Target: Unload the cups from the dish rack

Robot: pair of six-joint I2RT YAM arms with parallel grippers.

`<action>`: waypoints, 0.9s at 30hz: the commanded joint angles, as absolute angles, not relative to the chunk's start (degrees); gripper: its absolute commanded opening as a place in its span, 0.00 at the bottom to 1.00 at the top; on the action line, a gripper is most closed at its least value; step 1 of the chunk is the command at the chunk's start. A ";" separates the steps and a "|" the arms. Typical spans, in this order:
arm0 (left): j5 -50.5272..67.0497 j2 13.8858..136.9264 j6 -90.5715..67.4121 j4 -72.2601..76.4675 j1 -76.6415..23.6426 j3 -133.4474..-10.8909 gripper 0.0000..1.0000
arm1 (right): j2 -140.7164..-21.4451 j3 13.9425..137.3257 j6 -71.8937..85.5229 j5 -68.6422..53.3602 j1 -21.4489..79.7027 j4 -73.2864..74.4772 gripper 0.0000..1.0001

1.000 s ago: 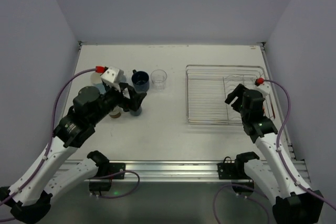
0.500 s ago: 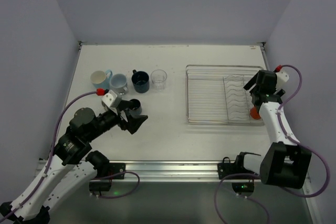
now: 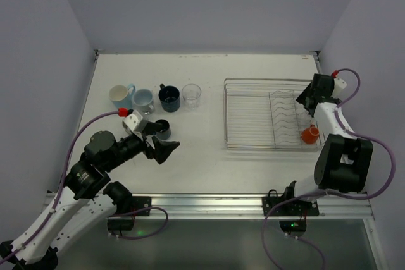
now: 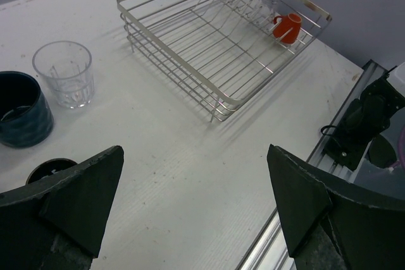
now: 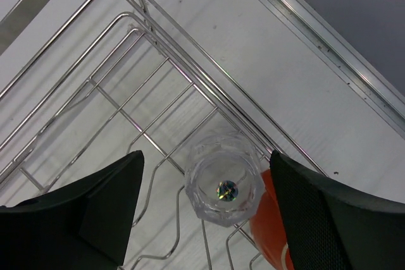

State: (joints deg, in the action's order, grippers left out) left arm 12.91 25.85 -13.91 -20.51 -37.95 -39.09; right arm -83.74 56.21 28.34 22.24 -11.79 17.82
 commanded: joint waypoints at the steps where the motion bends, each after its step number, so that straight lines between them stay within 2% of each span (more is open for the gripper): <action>1: 13.10 25.75 -13.45 -19.42 -38.32 -39.90 1.00 | -87.44 61.16 27.77 20.48 -12.22 18.01 0.82; 7: 12.39 26.02 -13.36 -19.51 -38.32 -39.99 1.00 | -90.53 61.61 28.83 20.21 -12.30 18.28 0.76; 11: 12.13 26.37 -13.36 -19.51 -38.23 -39.99 1.00 | -91.93 61.61 28.83 20.83 -12.30 18.19 0.55; 13: 11.87 26.46 -13.36 -19.60 -38.23 -39.99 1.00 | -92.29 61.61 29.26 20.74 -12.30 18.19 0.48; 14: 11.78 26.72 -13.36 -19.60 -38.32 -39.99 1.00 | -92.11 61.52 29.27 20.39 -12.30 18.11 0.42; 15: 11.52 26.81 -13.36 -19.60 -38.23 -39.99 1.00 | -91.85 61.44 29.44 20.30 -12.30 18.02 0.32; 18: 11.16 27.33 -13.36 -19.69 -38.15 -39.99 1.00 | -87.47 60.38 29.53 20.21 -12.30 16.62 0.18; 25: 11.42 30.32 -13.45 -19.42 -38.14 -40.60 1.00 | -80.61 59.59 29.27 18.98 -12.30 16.09 0.10; 27: 11.77 30.85 -13.88 -19.16 -38.14 -40.52 1.00 | -79.46 58.89 29.27 18.81 -12.30 15.65 0.04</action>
